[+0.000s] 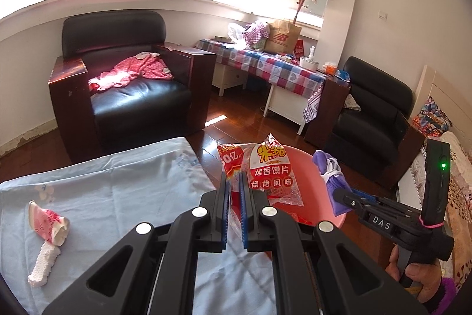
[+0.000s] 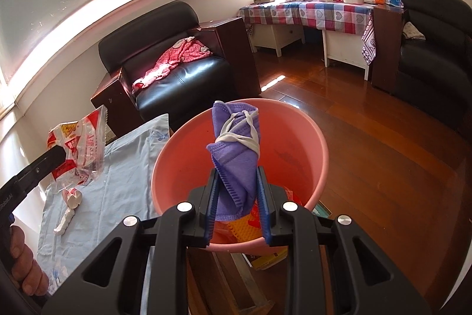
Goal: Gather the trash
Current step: 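Carry the snack wrapper and purple cloth with both tools over the pink basin, then open both tools to drop the wrapper and cloth into the basin, then move both tools back over the paper cup and foam strip, then grasp the white foam strip with the left tool while the right tool grasps the paper cup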
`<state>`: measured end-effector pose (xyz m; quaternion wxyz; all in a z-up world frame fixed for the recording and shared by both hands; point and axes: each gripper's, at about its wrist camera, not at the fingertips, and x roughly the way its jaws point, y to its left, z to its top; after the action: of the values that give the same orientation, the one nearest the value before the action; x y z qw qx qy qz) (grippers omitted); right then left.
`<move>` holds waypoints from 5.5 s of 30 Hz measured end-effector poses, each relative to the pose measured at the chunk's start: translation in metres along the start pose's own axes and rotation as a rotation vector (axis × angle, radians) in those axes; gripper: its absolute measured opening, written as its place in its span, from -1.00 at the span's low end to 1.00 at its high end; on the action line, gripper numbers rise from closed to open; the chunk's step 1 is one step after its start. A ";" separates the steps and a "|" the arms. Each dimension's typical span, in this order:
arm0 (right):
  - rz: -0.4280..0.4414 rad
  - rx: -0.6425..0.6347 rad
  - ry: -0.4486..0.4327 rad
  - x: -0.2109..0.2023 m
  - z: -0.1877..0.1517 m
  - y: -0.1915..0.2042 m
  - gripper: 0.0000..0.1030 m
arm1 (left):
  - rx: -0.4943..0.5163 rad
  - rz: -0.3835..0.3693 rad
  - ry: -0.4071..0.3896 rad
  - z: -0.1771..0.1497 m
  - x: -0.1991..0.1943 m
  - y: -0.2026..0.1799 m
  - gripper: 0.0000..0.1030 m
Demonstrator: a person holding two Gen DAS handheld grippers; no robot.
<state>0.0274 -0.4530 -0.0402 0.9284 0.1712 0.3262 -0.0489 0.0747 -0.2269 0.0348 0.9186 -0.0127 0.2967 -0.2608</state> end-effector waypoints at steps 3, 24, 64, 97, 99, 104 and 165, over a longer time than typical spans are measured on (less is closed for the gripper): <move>-0.005 0.003 0.012 0.003 -0.002 -0.004 -0.52 | 0.013 -0.014 0.008 0.003 0.011 -0.006 -0.88; -0.020 0.026 0.042 0.013 -0.004 -0.013 -0.52 | 0.036 -0.044 0.098 0.000 0.077 -0.032 -0.83; -0.012 0.107 0.095 0.030 -0.010 -0.024 -0.23 | -0.043 -0.040 0.080 -0.003 0.059 -0.005 -0.31; 0.197 -0.156 0.147 0.025 -0.026 0.108 -0.23 | -0.114 0.194 0.068 -0.063 -0.043 0.103 -0.13; 0.207 -0.174 0.158 0.025 -0.030 0.117 -0.23 | -0.131 0.217 0.072 -0.069 -0.050 0.116 -0.13; 0.234 -0.209 0.186 0.030 -0.038 0.143 -0.23 | -0.170 0.287 0.072 -0.085 -0.073 0.152 -0.11; 0.436 -0.690 0.280 0.108 -0.067 0.367 -0.23 | -0.450 0.419 0.065 -0.148 -0.154 0.281 -0.48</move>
<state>0.1464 -0.0840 -0.0511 0.8667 -0.0796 0.4023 0.2840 0.0197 0.1104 -0.0547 0.9165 -0.1461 0.3724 0.0060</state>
